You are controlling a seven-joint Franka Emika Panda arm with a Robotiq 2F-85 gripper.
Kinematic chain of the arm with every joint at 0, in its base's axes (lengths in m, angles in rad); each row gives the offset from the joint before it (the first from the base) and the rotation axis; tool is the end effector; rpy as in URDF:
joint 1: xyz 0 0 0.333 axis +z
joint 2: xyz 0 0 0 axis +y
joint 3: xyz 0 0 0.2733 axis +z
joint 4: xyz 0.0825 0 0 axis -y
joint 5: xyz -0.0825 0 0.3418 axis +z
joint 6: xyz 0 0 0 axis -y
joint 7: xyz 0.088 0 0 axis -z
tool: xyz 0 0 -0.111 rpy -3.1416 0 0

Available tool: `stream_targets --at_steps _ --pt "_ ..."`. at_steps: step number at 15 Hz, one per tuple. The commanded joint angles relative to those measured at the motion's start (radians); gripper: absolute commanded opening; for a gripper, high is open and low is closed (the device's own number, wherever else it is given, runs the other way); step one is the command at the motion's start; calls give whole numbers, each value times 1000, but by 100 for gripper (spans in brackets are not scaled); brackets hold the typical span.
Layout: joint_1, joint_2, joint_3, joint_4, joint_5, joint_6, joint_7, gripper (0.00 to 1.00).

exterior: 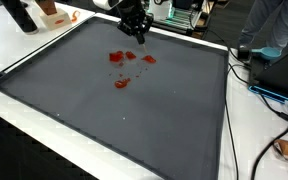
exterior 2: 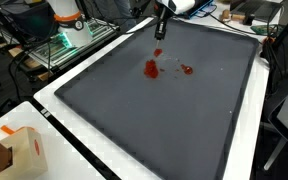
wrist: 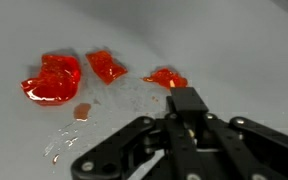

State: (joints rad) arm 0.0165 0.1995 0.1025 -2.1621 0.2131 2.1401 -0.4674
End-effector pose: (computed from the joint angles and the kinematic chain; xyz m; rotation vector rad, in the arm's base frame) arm 0.4917 0.0688 0.2734 -2.8338 -0.6508 0.2709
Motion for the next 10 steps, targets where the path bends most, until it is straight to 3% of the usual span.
stream_targets --at_steps 1,10 --pt "-10 11 18 -25 58 33 -73 3" --pt "-8 45 27 -28 57 86 -88 3"
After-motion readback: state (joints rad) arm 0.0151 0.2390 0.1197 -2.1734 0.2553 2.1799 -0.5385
